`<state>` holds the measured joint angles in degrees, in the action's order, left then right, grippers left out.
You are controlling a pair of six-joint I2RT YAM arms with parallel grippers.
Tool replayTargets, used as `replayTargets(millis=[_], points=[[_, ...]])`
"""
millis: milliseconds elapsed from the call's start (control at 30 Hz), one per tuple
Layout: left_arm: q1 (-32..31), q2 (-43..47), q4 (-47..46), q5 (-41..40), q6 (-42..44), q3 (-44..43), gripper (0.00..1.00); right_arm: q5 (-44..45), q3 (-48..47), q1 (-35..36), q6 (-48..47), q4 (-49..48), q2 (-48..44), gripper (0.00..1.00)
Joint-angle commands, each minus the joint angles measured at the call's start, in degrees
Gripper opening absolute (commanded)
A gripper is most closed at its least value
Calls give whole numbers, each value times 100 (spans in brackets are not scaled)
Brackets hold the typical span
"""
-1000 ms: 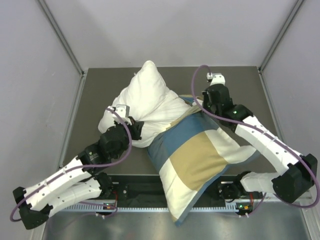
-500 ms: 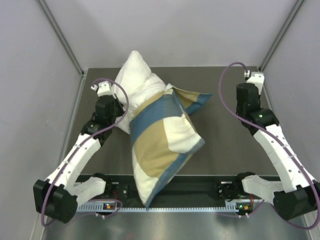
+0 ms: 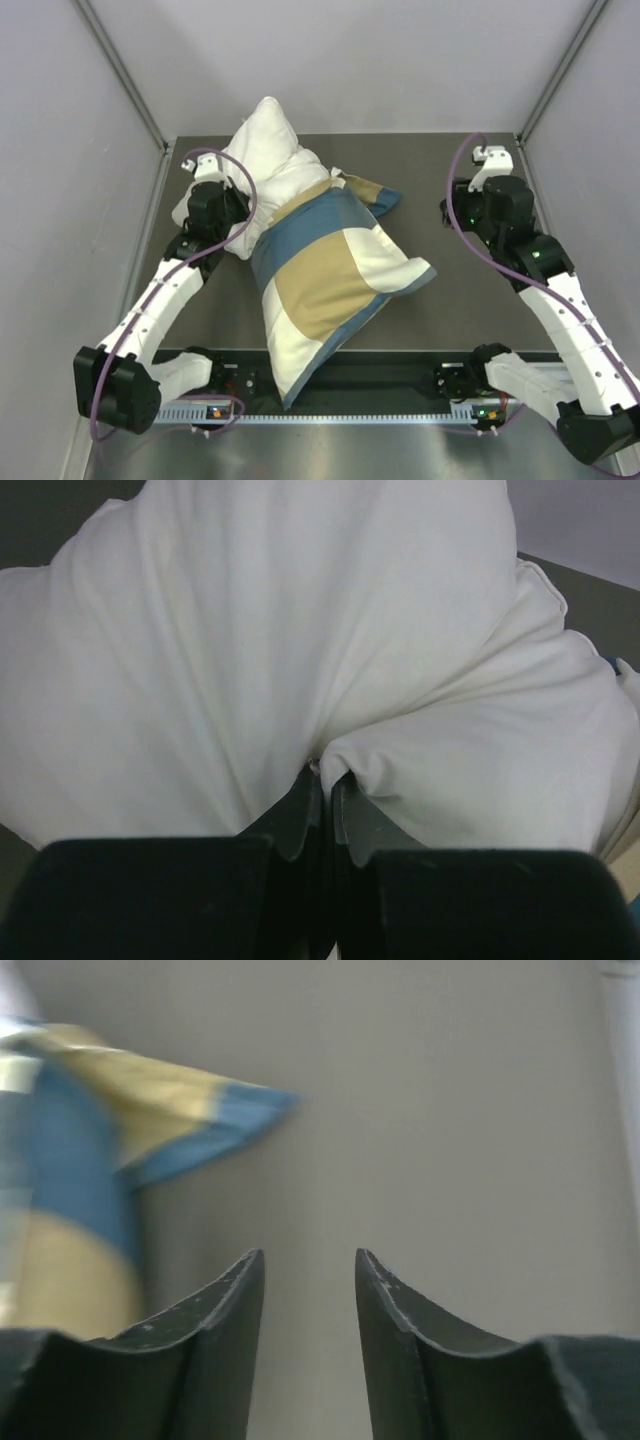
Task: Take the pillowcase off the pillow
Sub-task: Pull out the pillow
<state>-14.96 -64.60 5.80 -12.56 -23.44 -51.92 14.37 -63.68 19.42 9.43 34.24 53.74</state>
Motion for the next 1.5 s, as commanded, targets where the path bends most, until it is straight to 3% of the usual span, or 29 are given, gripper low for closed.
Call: replayTargets(millis=[0,67,233,367,500,667,833,1133,1233,1267,1333,1367,1467], points=[[46,325,-800,516,-169,235,0,-1595,-31,360,426,-479,-249,48],[-42,334,-870,701,-222,331,0,-1456,-30,771,515,-480,-626,62],[-515,-131,-976,851,-161,113,0,-1366,-408,1362,691,20,-1137,77],[-833,-903,-1169,886,-353,-334,0,-1954,-251,1879,972,268,-1225,80],[-1035,-1606,-1187,1018,-459,-985,0,-1746,399,2653,1166,91,-1313,84],[-1176,-2074,-1160,1080,-547,-1584,0,-710,786,3838,1474,-136,-1067,84],[-1229,-2101,-1178,1071,-556,-1576,0,-357,1050,4438,1790,-514,-506,86],[-1229,-1960,-1064,1071,-407,-1610,0,1470,1270,5730,2826,-401,768,87],[-1229,-1969,-1020,1115,-389,-1690,0,1752,1349,5845,3178,-322,1199,76],[-1237,-1960,-1011,1098,-372,-1698,0,1806,1402,5854,3257,-313,1288,54],[-1229,-1951,-976,1028,-328,-1690,0,1911,1428,5863,3477,-243,1481,24],[-1220,-1943,-950,1018,-276,-1690,0,1920,1437,5863,3565,-216,1517,4],[-992,-1899,-722,913,-336,-1734,0,2174,1358,5959,3750,187,1474,0]])
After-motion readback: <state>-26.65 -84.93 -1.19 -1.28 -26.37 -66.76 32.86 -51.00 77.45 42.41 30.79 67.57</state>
